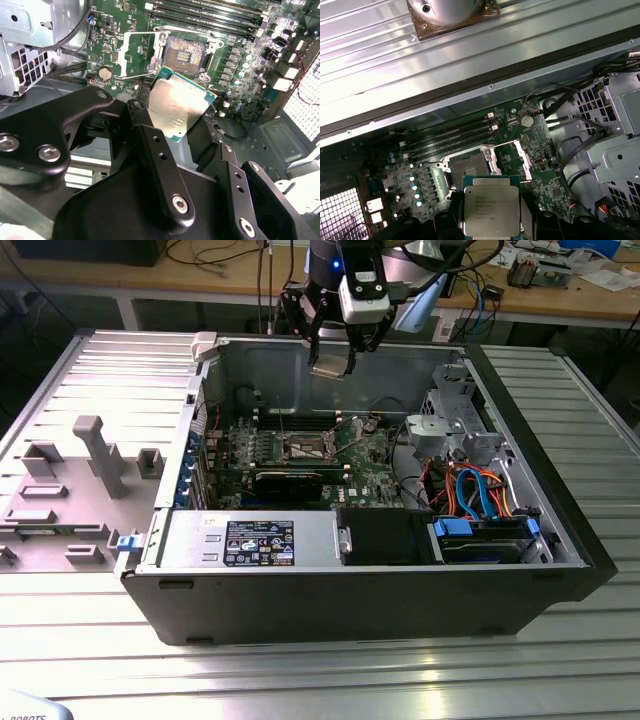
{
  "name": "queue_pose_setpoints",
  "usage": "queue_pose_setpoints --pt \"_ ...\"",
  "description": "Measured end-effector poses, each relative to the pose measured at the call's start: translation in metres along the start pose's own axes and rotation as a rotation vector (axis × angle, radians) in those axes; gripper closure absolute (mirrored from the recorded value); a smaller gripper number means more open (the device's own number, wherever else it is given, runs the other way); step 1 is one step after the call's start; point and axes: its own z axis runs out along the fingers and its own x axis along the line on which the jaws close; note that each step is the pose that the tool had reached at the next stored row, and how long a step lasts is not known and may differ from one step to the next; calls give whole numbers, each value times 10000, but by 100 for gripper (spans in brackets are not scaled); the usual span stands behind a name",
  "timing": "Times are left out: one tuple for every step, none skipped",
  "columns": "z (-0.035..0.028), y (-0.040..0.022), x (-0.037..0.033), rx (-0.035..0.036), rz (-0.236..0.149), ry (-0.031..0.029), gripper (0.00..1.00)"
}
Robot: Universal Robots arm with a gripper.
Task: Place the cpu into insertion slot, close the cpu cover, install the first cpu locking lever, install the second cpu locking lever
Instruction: 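Place the cpu into insertion slot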
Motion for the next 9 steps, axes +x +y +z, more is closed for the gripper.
queue_pose_setpoints --pt "0 0 0 -3 118 -11 46" --pt "0 0 1 -4 209 -19 46" --pt "0 0 0 -6 322 -29 46" --pt "0 -1 1 -7 433 -39 46" --pt "1 -1 1 -9 580 -52 46" --pt "1 -1 1 -11 689 -61 46" --pt "2 -1 1 -13 798 -72 46" --pt "3 -1 1 -16 909 -82 46" --pt "5 -1 1 -19 1017 -91 46"
